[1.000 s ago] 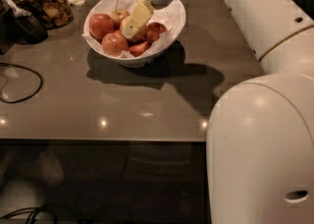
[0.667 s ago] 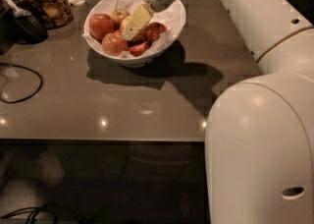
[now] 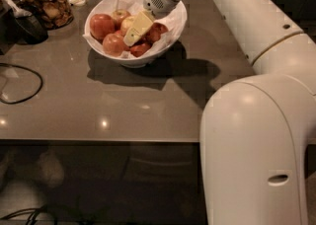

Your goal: Pick apple from white bowl

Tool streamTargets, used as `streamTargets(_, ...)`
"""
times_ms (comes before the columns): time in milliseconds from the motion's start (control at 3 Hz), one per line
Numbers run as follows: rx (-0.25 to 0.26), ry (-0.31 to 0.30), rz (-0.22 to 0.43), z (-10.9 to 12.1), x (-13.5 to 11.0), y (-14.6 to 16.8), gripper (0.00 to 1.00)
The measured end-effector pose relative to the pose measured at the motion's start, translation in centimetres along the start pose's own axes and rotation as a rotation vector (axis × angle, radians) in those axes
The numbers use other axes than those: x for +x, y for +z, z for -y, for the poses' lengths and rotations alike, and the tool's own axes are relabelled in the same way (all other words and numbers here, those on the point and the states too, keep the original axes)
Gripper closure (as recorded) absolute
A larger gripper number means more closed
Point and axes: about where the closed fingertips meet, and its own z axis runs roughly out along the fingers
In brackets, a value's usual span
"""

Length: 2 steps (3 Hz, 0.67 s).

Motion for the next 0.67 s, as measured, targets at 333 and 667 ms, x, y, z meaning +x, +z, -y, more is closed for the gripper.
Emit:
streamTargets(333, 0.0, 0.0, 0.0, 0.0, 0.0, 0.0, 0.33)
streamTargets(667, 0.0, 0.0, 0.0, 0.0, 0.0, 0.01, 0.57)
